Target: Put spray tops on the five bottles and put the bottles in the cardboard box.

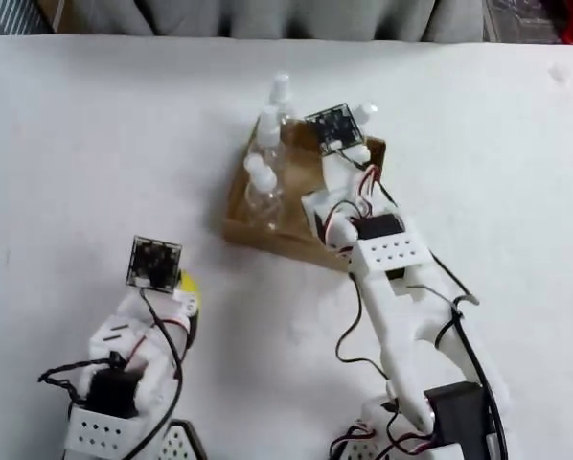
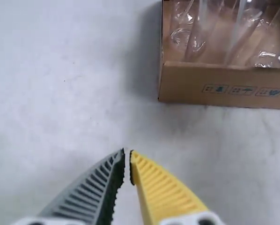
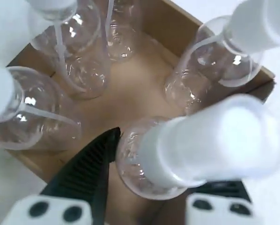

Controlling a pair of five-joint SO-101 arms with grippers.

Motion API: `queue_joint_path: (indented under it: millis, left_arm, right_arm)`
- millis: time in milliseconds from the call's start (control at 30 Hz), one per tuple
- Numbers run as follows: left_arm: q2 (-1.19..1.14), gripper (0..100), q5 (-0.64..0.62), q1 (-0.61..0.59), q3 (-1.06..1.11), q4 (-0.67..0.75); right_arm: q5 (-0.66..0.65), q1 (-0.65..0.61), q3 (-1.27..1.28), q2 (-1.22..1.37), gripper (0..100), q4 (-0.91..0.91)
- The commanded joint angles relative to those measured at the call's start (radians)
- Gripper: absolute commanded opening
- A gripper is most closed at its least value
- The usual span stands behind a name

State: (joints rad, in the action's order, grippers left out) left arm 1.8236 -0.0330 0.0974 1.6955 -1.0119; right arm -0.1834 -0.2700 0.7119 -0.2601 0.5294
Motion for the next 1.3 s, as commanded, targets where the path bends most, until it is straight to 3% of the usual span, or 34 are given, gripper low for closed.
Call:
queue_joint_path:
  millis: [0,233,467,967,1133,1267]
  left_arm:
    - [0.012,2,0.009,-0.001,-0.003,0.002]
    - [0.012,2,0.009,-0.002,-0.003,0.002]
    - [0.012,2,0.009,-0.002,-0.003,0.002]
    - [0.012,2,0.009,-0.004,-0.003,0.005]
    - [0.012,2,0.009,-0.004,-0.003,0.005]
    - [0.012,2,0.009,-0.005,-0.003,0.005]
  right_arm:
    - [-0.008,-0.01,-0.002,-0.002,14.9,-0.004]
    - [-0.008,-0.01,-0.002,-0.002,15.4,-0.004]
    - [-0.008,-0.012,0.011,-0.002,27.5,-0.002]
    - [-0.002,-0.012,0.014,-0.015,28.5,-0.004]
    - [0.0,-0.013,0.018,-0.015,39.9,-0.002]
    - [0.0,-0.022,0.02,-0.015,40.1,-0.002]
